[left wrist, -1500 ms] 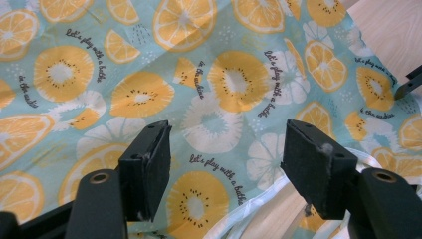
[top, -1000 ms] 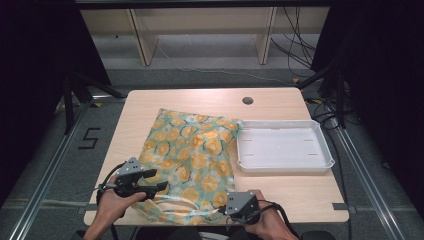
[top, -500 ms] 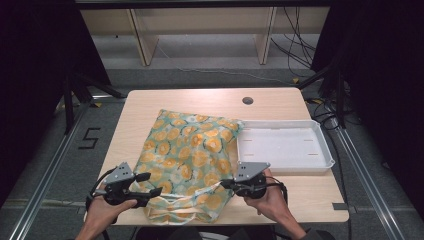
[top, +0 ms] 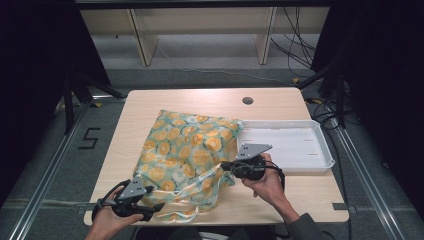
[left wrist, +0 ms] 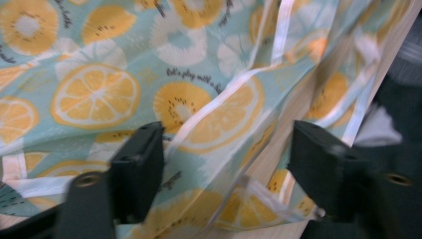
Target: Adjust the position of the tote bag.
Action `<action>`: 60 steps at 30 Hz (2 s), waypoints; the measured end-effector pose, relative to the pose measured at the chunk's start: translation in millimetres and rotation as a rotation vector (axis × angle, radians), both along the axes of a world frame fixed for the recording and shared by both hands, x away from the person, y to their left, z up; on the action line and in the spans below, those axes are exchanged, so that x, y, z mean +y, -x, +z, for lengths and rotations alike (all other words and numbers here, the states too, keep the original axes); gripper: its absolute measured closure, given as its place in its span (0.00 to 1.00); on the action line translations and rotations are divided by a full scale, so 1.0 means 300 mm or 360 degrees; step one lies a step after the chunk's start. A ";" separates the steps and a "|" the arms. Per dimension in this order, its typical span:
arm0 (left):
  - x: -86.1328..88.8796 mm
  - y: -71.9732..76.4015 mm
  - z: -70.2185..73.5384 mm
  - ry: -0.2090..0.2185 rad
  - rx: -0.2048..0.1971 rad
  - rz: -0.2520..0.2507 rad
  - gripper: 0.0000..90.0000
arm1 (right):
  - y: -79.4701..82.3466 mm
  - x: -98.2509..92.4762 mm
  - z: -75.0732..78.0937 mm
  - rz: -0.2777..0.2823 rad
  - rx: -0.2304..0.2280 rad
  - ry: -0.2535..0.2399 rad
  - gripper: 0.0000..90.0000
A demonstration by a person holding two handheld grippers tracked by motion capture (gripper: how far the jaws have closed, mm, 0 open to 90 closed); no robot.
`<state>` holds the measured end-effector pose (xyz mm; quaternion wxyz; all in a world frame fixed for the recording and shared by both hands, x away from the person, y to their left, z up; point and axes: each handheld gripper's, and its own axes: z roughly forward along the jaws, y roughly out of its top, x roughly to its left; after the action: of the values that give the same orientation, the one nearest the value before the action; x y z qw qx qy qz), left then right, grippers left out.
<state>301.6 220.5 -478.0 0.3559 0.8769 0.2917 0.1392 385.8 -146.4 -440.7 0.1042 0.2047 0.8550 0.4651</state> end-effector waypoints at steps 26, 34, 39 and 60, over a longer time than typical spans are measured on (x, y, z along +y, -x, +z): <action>0.042 -0.402 0.036 -0.0024 -0.0154 0.0197 0.98 | -0.087 -0.047 -0.024 -0.0062 0.0059 0.0058 1.00; 0.002 -0.387 0.005 0.0052 -0.0014 0.0218 0.66 | -0.099 -0.057 -0.060 -0.0083 0.0145 0.0107 1.00; 0.024 -0.277 0.084 0.0177 -0.0079 0.0228 0.47 | -0.096 -0.056 -0.061 -0.0075 0.0169 0.0109 1.00; -0.091 -0.087 -0.028 -0.0149 -0.0227 0.0113 0.35 | -0.106 -0.061 -0.054 -0.0084 0.0182 0.0091 1.00</action>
<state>327.7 193.0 -486.5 0.3293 0.8695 0.2896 0.2274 417.7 -164.7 -456.8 0.0731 0.2502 0.8667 0.4252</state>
